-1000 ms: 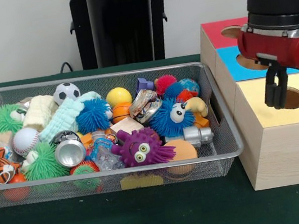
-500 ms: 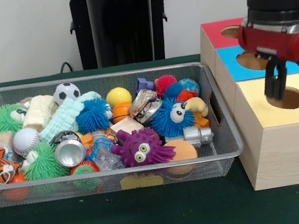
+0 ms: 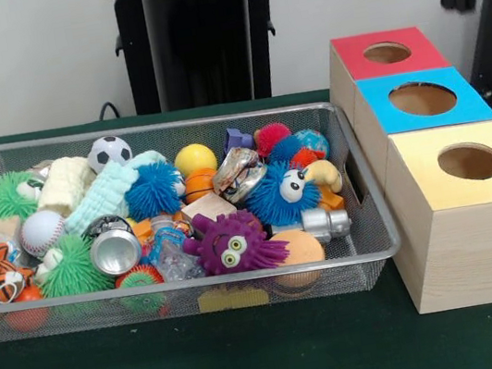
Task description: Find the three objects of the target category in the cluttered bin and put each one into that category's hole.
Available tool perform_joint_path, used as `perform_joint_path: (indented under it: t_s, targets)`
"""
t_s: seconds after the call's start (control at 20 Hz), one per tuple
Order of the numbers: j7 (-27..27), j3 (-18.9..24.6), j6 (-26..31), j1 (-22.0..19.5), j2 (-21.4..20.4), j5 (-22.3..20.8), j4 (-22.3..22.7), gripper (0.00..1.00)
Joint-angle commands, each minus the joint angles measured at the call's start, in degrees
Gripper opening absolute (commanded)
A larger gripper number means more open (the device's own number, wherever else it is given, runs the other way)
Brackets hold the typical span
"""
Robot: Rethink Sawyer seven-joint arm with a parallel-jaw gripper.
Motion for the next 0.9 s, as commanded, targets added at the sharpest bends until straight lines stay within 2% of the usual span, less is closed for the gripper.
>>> perform_joint_path:
  t_s: [0.05,0.15,0.55,0.7,0.9]
  targets:
    - [-4.55,3.18,1.15,-7.2,-7.95,-3.67,5.66,0.0]
    - [-6.35,4.43,-0.12,-8.67,-8.37,-4.5,6.38,0.0]
    - [-13.16,10.44,-11.77,-16.06,-6.5,-9.54,8.62,0.0]
    - [-14.24,12.97,-13.31,-18.4,-6.75,-11.25,9.32,0.0]
    - [-12.93,14.79,-14.84,-19.69,-7.28,-14.04,9.81,0.0]
